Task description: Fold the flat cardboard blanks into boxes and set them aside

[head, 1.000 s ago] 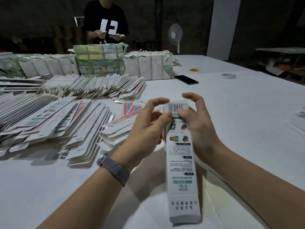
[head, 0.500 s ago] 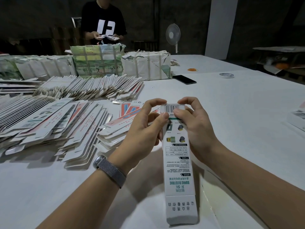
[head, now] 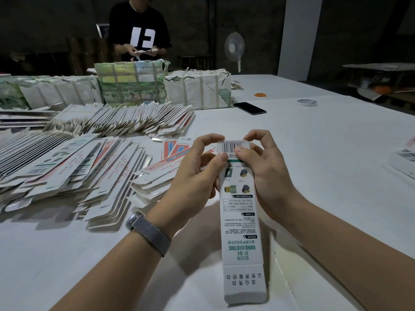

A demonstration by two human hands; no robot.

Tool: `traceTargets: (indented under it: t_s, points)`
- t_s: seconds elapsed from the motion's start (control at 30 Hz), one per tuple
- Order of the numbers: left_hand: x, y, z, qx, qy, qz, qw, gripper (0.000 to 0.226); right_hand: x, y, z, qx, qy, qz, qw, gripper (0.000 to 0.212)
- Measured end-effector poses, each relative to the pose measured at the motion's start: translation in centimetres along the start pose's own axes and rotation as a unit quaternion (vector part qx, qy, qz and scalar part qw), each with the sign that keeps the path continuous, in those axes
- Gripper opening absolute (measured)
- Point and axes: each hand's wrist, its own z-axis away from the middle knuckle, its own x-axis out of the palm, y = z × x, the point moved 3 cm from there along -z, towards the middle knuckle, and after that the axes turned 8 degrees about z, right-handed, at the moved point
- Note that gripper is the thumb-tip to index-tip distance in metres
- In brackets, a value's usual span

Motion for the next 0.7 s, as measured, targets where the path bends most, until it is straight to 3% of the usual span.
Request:
traceTargets:
  t_s: [0.7]
  points:
    - [0.05,0.34,-0.06,-0.019,0.001,0.024,1.0,0.017,-0.13,-0.1,-0.15,-0.015,0.001,0.024,1.0,0.014]
